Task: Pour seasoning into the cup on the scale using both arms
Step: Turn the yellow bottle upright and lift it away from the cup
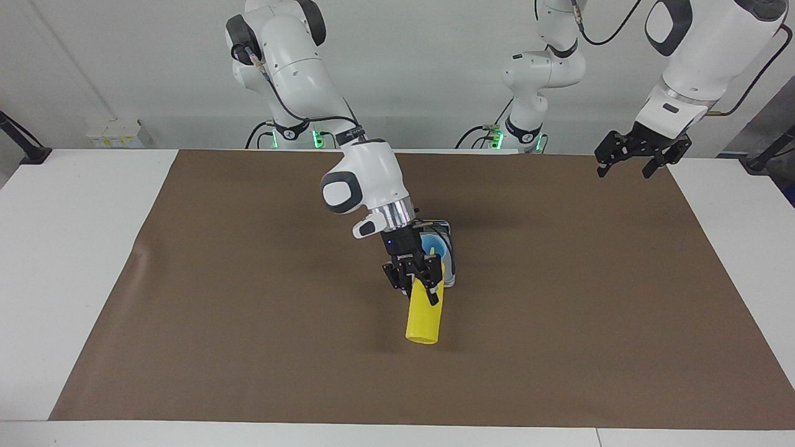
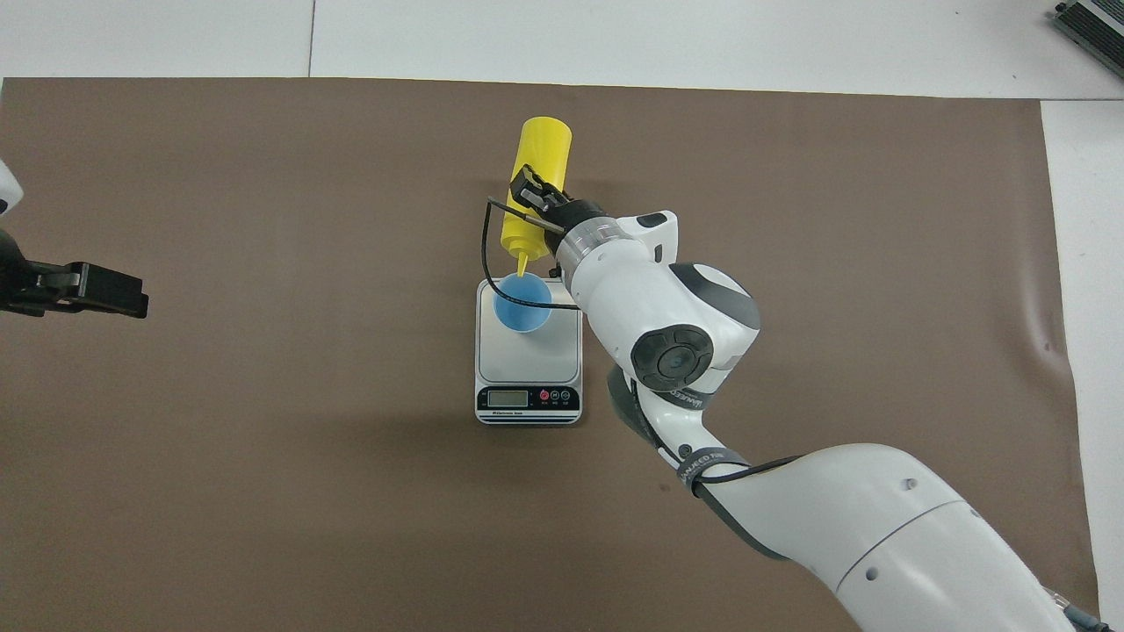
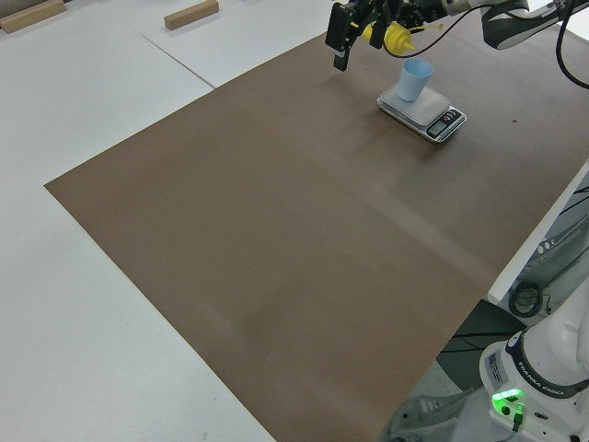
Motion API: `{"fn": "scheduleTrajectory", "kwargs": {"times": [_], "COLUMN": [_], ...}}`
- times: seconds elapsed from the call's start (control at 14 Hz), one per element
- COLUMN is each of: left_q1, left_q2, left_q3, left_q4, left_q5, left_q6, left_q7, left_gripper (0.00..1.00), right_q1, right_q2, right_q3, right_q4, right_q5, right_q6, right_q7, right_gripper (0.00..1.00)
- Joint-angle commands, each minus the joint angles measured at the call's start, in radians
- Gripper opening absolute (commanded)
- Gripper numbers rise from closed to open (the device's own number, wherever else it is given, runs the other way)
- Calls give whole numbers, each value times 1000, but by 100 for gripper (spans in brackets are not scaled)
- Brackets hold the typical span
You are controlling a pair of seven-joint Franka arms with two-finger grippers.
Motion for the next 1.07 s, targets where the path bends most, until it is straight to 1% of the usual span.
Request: {"fn": "scheduleTrajectory", "kwargs": {"times": [0.0,0.21,0.36,0.57,0.71,0.86,1.0], "left_q1": [8,-1,-4,8,10,8,6], "left_q2": [-30,-32,-32,-32,-32,-32,-32], "left_q3": [-5,-5,-5,-3,-3,-3,-3], "left_q4": [-35,-35,-35,-34,-34,-34,-34], "left_q5": [15,15,15,15,15,15,15], "left_q6": [14,11,10,10,8,10,8], "left_q7": [-28,-23,-31,-31,-31,-33,-33], "left_gripper": [100,100,100,100,100,100,100], "right_q1": [-7,-28,-28,-25,-22,-31,-36], "right_q2": [-2,-33,-66,-128,-163,-194,-201], "right_q3": [4,6,6,10,12,12,12], "right_q4": [29,20,12,9,-4,-30,-37], "right_q5": [64,72,72,73,73,73,102], "right_q6": [12,-8,-34,-175,-219,-227,-227], "right_q7": [17,32,93,138,176,178,176], "right_gripper": [0,0,0,0,0,0,0]}}
